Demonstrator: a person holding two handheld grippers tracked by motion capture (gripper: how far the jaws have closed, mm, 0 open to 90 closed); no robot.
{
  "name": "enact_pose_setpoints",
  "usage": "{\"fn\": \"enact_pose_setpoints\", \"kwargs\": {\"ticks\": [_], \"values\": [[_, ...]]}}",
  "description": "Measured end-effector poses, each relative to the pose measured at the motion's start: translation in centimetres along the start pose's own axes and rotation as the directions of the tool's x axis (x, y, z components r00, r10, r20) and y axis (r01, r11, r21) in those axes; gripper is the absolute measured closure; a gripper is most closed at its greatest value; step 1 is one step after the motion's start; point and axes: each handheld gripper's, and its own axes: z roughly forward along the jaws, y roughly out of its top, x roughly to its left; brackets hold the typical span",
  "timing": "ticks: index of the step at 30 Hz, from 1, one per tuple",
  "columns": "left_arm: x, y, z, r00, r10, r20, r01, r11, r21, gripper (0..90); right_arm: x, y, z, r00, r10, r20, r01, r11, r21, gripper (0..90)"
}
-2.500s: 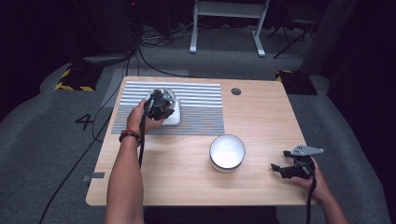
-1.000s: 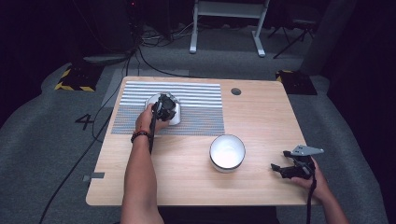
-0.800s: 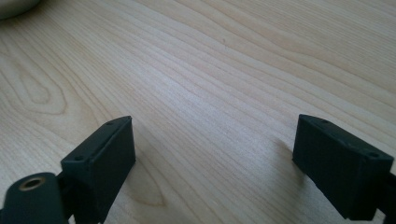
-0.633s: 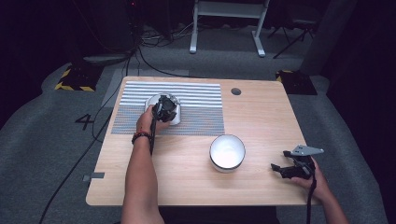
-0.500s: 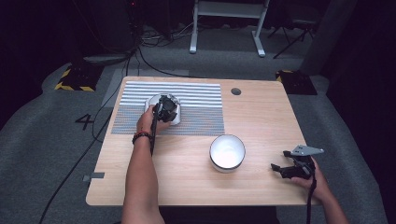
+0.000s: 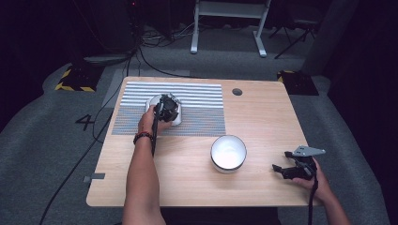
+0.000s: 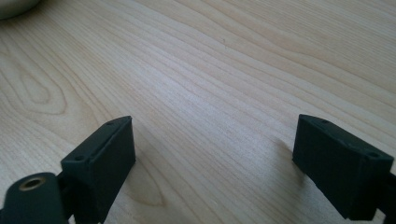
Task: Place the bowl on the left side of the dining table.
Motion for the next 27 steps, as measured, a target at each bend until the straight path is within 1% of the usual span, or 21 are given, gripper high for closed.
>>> {"fn": "enact_pose_setpoints", "kwargs": {"ticks": [2,4,6,7,9,14,18,20,21,23,26,27], "values": [[0.1,0.1,0.0,0.9999,0.010,0.000,-0.010,0.9999,-0.003,79.8,0.0,0.0,0.0,1.0000,-0.001,0.000,0.001,1.000,0.000,13.1],[0.1,0.1,-0.1,0.9999,0.007,-0.007,-0.007,0.9999,-0.009,79.6,0.0,0.0,0.0,1.0000,0.000,0.000,0.000,1.000,0.000,13.1],[0.1,0.1,-0.1,1.0000,0.006,-0.004,-0.006,0.9999,-0.008,79.3,0.0,0.0,0.0,1.0000,0.000,0.000,0.000,1.000,0.000,13.1],[0.0,0.1,-0.2,1.0000,-0.005,0.002,0.005,0.9999,-0.010,79.3,0.0,0.0,0.0,1.0000,0.000,0.000,0.000,1.000,0.000,13.1],[0.1,0.1,-0.3,1.0000,-0.004,-0.005,0.004,0.9999,-0.014,79.2,0.0,0.0,0.0,1.0000,0.000,0.000,0.000,1.000,0.000,13.1],[0.2,0.0,-0.4,1.0000,-0.005,-0.005,0.005,0.9998,-0.021,77.2,0.0,0.0,0.0,1.0000,0.000,0.000,0.000,1.000,0.000,13.1],[0.2,0.0,-0.6,0.9999,-0.008,-0.011,0.008,0.9996,-0.027,73.8,0.0,0.0,0.0,1.0000,-0.001,0.000,0.001,1.000,0.000,13.1],[0.3,0.0,-0.7,1.0000,-0.008,-0.002,0.008,0.9997,-0.023,72.6,0.0,0.0,0.0,1.0000,0.000,0.000,0.000,1.000,0.000,13.1],[0.3,0.0,-0.7,0.9999,-0.012,-0.009,0.012,0.9995,-0.031,71.4,0.0,0.0,0.0,1.0000,0.000,0.000,0.000,1.000,0.000,13.1],[0.5,0.0,-0.9,0.9998,-0.019,-0.004,0.018,0.9989,-0.042,70.5,0.0,0.0,0.0,1.0000,0.000,0.000,0.000,1.000,0.000,13.1],[0.5,0.0,-1.2,0.9998,-0.021,-0.002,0.021,0.9988,-0.045,69.0,0.0,0.0,0.0,1.0000,0.000,0.000,0.000,1.000,0.000,13.1],[0.5,0.0,-1.3,0.9997,-0.023,-0.007,0.023,0.9984,-0.051,67.7,0.0,0.0,0.0,1.0000,0.000,0.000,0.000,1.000,0.000,13.1]]}}
